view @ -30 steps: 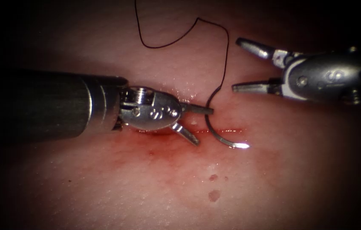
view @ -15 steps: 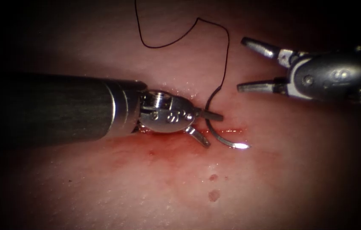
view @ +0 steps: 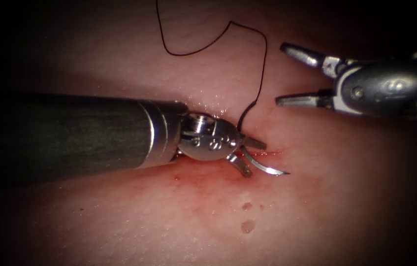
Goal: Wound Closure
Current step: Pick up the needle with the left end-effector
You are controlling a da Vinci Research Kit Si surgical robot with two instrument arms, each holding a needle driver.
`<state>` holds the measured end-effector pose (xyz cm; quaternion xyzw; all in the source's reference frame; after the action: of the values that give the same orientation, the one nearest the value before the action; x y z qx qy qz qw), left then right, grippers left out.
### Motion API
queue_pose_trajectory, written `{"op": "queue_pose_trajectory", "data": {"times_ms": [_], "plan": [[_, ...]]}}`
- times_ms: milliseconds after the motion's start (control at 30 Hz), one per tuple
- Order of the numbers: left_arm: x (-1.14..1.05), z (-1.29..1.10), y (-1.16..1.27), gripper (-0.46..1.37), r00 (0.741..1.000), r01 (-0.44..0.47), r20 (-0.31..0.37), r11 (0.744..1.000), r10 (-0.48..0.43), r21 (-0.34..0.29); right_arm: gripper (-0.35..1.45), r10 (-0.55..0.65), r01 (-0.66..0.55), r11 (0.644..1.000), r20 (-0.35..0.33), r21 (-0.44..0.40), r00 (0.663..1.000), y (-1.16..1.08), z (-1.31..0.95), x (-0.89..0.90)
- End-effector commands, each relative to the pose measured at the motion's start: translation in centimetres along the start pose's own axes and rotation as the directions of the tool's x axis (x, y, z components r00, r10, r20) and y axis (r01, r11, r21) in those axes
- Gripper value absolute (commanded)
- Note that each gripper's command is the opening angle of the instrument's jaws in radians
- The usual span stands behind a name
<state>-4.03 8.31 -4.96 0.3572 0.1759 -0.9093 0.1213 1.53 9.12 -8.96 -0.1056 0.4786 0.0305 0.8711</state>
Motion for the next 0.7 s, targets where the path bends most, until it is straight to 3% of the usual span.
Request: {"op": "queue_pose_trajectory", "data": {"times_ms": [33, 167, 300, 533, 700], "plan": [[0.00, 0.00, 0.00, 0.26, 1.000, 0.008, 0.000, 1.000, -0.008, -0.002, 1.18, 0.000, 0.000, 1.000, 0.000, 0.008, 1.000, 0.00, 0.00, 0.00], [0.00, 0.01, -0.01, 0.05, 1.000, 0.025, 0.003, 1.000, -0.025, 0.002, 1.18, 0.000, 0.000, 1.000, 0.000, 0.008, 1.000, 0.00, 0.00, 0.00], [-0.01, 0.01, -0.02, -0.33, 0.999, 0.042, 0.017, 0.999, -0.043, 0.015, 1.17, 0.001, -0.001, 1.000, 0.000, 0.009, 1.000, 0.00, -0.01, 0.01], [-0.03, -0.03, -0.06, -0.35, 0.998, 0.052, 0.017, 0.998, -0.053, 0.023, 1.15, 0.009, -0.009, 1.000, -0.001, 0.012, 1.000, 0.01, -0.03, 0.02], [-0.05, -0.20, -0.06, -0.35, 0.998, 0.052, -0.038, 0.998, -0.050, 0.048, 1.16, 0.020, -0.020, 1.000, -0.001, 0.012, 1.000, 0.02, -0.04, 0.01]]}}
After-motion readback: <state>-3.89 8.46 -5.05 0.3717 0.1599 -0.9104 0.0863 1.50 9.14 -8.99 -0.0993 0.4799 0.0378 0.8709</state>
